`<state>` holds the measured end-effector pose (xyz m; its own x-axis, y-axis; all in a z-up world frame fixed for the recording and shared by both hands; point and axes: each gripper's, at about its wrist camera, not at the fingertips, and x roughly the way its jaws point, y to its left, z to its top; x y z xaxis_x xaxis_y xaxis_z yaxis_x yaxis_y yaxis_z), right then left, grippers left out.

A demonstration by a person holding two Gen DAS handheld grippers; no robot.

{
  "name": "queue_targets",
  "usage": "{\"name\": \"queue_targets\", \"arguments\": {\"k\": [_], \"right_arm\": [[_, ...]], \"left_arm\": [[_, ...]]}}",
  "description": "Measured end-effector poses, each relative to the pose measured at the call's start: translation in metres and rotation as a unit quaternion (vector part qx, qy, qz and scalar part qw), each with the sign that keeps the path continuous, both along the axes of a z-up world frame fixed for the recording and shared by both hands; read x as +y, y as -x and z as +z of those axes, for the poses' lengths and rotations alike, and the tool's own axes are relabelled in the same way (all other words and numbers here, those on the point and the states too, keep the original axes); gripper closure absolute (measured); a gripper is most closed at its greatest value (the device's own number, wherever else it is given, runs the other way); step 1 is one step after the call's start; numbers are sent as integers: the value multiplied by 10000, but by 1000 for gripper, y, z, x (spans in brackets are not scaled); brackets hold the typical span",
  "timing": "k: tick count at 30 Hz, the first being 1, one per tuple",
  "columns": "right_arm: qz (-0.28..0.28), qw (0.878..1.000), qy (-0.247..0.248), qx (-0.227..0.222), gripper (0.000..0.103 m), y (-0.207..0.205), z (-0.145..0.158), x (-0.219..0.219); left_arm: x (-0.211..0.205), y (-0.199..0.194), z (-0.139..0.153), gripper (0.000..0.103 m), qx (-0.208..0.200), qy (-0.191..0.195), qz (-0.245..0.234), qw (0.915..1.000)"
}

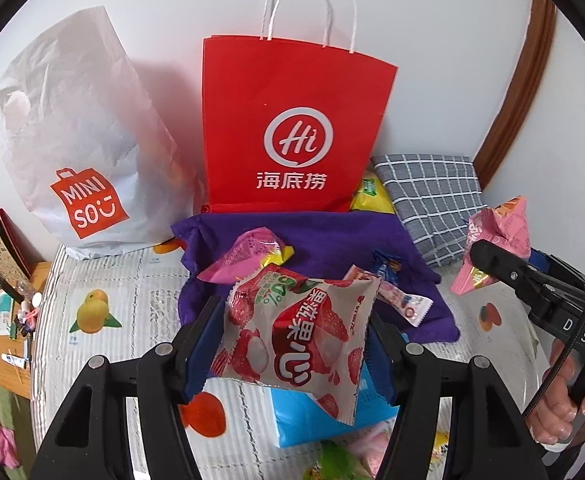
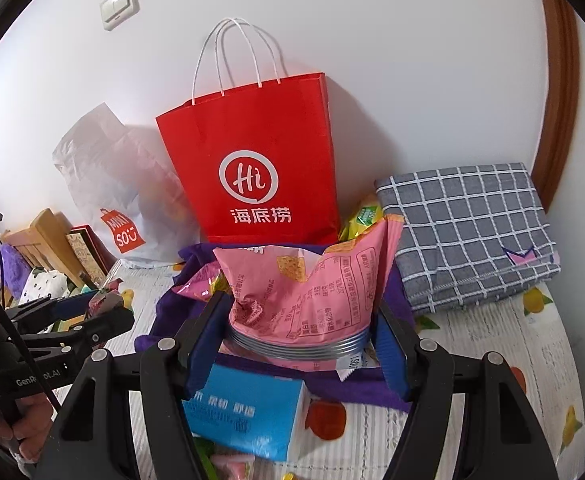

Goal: Organize snacks
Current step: 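Carry the strawberry candy bag and pink chip canister onto the purple towel with both tools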

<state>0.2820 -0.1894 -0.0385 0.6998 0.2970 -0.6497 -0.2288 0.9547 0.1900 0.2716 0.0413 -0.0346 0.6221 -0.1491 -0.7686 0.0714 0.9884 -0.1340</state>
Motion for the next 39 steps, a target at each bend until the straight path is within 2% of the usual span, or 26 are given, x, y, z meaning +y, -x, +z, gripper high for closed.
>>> {"name": "queue_targets", "arguments": {"k": [22, 39], "right_arm": [[314, 9973, 294, 602, 35, -73, -54, 3], [503, 9915, 621, 1024, 35, -96, -97, 12]], "left_arm": [[-1, -65, -54, 41, 530, -271, 93, 9982], [5, -90, -85, 41, 792, -319, 211, 9961]]}}
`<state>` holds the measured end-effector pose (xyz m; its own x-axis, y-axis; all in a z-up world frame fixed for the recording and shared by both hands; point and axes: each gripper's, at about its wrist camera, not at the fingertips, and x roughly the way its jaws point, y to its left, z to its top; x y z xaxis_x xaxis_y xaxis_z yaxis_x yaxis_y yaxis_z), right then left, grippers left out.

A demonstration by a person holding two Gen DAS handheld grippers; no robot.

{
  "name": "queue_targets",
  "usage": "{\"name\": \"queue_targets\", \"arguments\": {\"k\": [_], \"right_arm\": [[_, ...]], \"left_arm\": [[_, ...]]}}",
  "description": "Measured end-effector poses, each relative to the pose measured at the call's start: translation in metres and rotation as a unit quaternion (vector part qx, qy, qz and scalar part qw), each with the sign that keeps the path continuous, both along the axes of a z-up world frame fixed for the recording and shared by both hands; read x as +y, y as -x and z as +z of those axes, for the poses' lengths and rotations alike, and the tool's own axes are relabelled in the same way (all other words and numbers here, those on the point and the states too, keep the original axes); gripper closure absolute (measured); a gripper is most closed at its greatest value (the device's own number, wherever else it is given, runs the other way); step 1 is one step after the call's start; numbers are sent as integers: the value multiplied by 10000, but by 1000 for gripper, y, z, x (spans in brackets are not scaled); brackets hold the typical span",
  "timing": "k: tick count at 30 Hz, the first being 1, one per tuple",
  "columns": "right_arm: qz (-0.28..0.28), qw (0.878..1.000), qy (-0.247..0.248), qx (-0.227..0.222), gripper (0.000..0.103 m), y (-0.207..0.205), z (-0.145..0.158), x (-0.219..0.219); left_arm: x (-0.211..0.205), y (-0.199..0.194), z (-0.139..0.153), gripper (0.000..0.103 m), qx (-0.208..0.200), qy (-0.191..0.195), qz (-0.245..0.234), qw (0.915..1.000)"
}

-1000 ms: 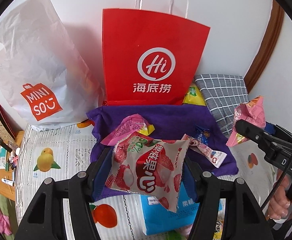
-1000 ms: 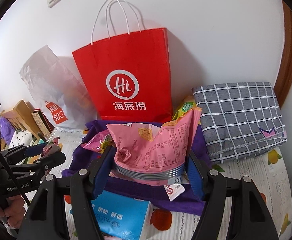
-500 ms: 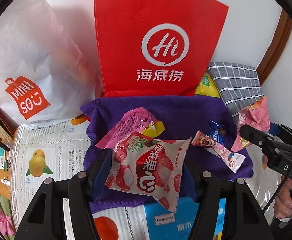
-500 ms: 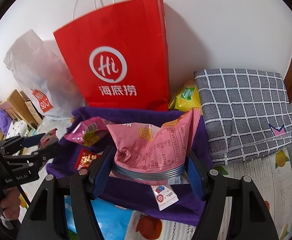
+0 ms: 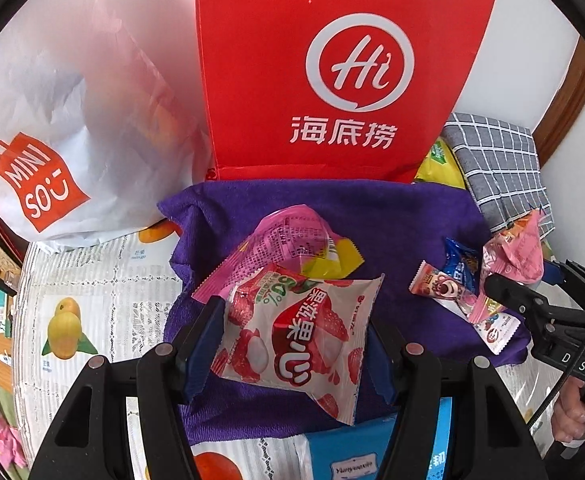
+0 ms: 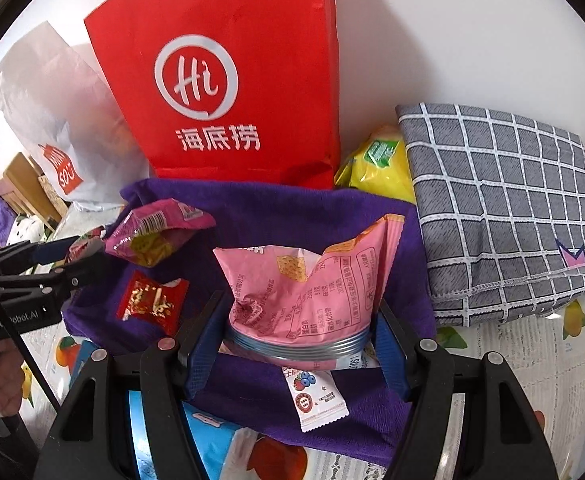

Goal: Organize snacks
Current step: 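Carry the strawberry candy bag and pink chip canister onto the purple towel with both tools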

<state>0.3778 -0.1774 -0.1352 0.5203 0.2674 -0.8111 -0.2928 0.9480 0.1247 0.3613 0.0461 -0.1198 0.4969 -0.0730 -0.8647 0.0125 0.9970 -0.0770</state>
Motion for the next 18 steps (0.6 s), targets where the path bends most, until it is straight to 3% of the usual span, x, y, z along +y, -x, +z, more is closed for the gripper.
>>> {"name": "queue_targets", "arguments": {"k": [18], "right_arm": [[164, 9983, 260, 499, 35, -8, -29, 6]], "left_arm": [[-6, -10, -25, 41, 221, -62, 16, 9997]]}}
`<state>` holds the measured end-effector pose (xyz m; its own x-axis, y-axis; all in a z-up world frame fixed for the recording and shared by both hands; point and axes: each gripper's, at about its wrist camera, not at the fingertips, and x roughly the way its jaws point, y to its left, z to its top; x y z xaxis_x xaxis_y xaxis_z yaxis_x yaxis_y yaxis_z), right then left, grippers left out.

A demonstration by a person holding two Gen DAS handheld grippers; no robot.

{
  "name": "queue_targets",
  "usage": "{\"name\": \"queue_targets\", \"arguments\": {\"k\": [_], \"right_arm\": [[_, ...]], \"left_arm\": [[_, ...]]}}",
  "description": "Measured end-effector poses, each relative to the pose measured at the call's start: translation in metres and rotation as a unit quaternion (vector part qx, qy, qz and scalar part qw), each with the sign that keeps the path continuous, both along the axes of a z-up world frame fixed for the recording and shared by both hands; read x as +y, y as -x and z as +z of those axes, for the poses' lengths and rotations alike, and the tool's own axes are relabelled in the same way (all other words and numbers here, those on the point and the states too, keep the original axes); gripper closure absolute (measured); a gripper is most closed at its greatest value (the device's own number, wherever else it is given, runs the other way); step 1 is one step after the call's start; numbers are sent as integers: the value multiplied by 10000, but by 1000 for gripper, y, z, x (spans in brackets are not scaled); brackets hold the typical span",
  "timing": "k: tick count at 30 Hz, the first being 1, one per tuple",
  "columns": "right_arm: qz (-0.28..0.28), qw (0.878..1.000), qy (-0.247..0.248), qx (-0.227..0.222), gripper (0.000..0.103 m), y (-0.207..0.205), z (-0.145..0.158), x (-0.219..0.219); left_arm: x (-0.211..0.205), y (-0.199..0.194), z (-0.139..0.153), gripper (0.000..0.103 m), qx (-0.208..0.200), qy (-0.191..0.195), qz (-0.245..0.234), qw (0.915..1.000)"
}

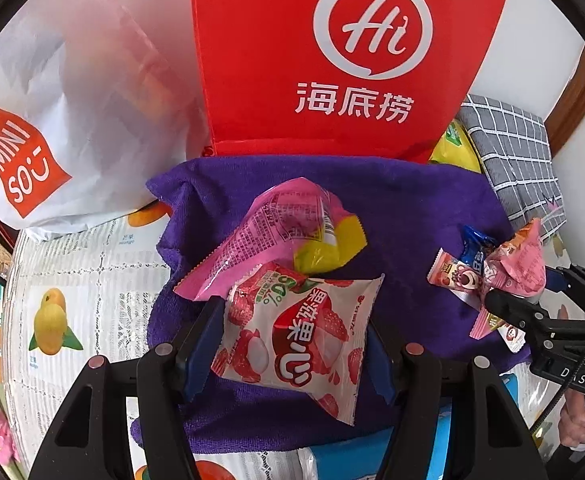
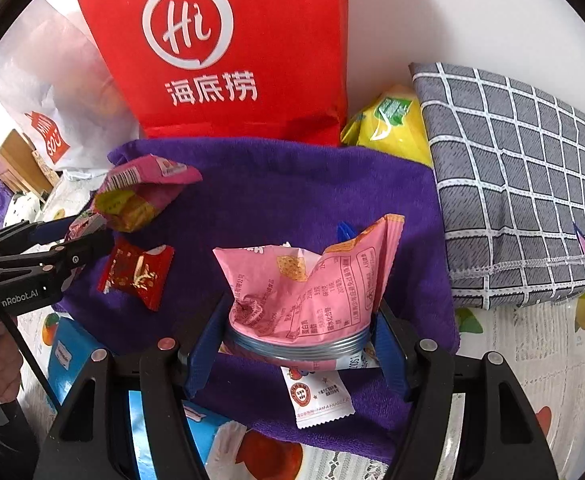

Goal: Organize snacks
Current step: 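Carry the strawberry candy bag and pink chip canister onto the purple towel with both tools, then open both tools to release the snacks on the towel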

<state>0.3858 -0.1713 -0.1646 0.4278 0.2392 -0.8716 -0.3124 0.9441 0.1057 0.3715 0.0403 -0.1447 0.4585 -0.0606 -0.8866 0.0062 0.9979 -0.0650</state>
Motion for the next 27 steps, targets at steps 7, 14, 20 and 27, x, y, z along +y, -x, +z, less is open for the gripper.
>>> {"name": "queue_targets", "arguments": {"k": [7, 14, 20, 27], "right_arm": [[15, 10000, 70, 23, 34, -1, -3, 1], [21, 9999, 94, 30, 34, -1, -2, 2], [34, 9998, 168, 37, 31, -3, -3, 5], [-9, 9999, 1, -157, 19, 2, 9, -1]], "left_arm": [[-1, -5, -4, 41, 82, -41, -21, 10000], [1, -7, -11, 41, 176, -29, -9, 9998], [2, -7, -11, 41, 187, -42, -18, 9998], [3, -8, -11, 39, 220, 7, -25, 9998]]}}
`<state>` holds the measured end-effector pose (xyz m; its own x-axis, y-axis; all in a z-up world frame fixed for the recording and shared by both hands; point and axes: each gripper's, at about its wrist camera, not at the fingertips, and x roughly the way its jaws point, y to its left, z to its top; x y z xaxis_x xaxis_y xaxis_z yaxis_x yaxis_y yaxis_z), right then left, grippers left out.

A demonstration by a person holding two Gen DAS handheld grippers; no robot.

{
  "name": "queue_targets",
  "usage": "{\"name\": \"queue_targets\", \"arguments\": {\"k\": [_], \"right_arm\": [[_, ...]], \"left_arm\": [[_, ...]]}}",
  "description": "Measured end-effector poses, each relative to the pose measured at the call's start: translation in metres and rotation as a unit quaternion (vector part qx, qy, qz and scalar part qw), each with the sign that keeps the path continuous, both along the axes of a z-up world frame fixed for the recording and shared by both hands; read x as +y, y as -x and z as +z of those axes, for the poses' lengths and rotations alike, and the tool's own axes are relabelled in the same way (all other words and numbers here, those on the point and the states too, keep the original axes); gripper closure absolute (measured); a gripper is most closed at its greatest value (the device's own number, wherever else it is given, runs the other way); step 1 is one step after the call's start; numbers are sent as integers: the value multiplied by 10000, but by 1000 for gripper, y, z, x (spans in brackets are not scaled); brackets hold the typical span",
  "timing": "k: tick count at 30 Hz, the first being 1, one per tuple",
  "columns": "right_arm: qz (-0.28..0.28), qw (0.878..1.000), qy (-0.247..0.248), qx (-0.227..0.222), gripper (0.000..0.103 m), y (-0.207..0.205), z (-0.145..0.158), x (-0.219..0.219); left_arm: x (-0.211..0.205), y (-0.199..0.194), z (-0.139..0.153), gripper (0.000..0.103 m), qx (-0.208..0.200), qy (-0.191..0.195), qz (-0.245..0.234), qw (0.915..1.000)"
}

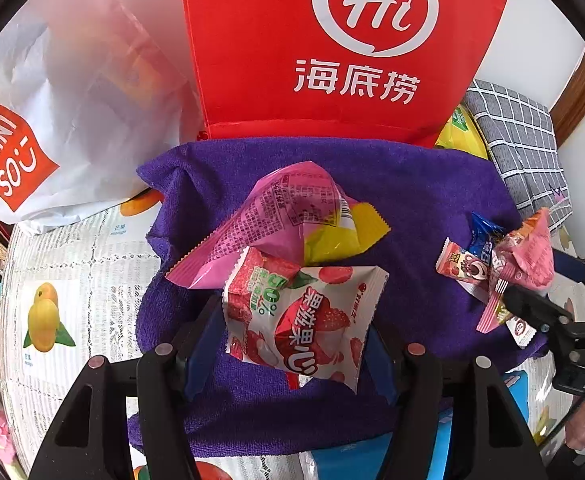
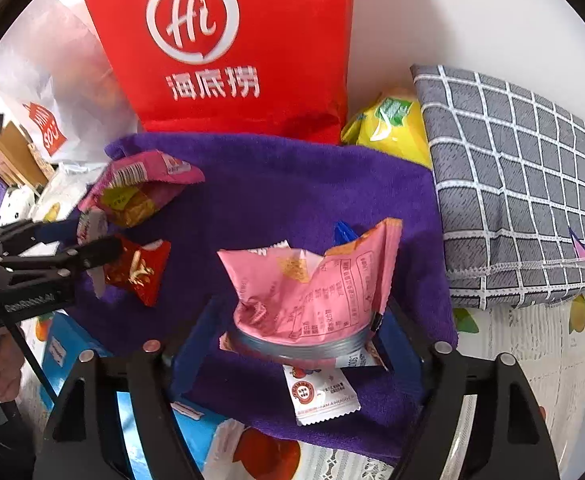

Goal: Organize snacks
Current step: 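Open both tools to release the snacks on the towel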

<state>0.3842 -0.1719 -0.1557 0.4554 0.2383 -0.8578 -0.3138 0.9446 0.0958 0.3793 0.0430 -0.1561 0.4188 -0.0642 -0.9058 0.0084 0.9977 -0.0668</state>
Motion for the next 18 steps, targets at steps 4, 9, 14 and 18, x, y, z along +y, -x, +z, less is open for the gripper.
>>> {"name": "queue_targets", "arguments": {"k": [4, 9, 14, 18], "right_arm": [[-93, 9997, -174, -119, 13, 1, 9, -6], [-188, 9993, -276, -136, 13, 2, 18, -9], [-283, 9979, -492, -297, 13, 13, 37, -17], [-413, 9955, -626, -572, 13, 35, 57, -30]], "left_arm": [[1, 1, 2, 35, 9, 134, -36, 9999], [5, 7, 8, 26, 22, 408, 30, 9992], [12, 24, 25, 25, -188, 326, 132, 9992], [22, 43, 39, 25, -311, 339, 164, 9988]]}}
